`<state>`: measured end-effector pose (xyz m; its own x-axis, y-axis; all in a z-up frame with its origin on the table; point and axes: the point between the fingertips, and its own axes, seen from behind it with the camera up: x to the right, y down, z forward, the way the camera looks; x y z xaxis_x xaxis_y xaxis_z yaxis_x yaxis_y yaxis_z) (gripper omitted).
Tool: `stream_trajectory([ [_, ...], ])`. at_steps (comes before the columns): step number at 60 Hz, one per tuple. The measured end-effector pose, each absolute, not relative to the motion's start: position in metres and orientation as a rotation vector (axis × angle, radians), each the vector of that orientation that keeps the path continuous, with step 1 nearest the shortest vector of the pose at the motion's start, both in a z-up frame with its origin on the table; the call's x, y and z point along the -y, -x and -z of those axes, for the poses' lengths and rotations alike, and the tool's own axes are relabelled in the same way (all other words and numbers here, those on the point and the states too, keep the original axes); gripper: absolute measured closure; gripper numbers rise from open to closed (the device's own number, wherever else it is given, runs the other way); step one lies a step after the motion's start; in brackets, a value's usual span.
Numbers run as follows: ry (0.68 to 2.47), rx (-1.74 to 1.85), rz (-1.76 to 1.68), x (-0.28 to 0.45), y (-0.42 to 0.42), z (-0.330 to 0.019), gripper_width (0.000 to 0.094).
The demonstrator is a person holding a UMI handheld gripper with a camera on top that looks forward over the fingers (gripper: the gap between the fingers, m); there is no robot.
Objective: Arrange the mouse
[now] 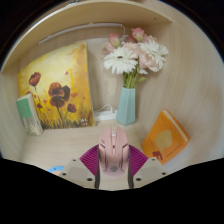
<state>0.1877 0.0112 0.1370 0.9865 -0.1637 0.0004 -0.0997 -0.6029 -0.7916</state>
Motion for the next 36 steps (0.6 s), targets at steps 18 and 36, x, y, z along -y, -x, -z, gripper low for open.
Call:
stream_trajectory([
  [18, 2.101, -0.006, -0.027, -0.002, -0.039, -0.222, 0.0553],
  [36, 2.375, 0.021, -0.049, 0.068, 0.021, -0.053, 0.0556],
])
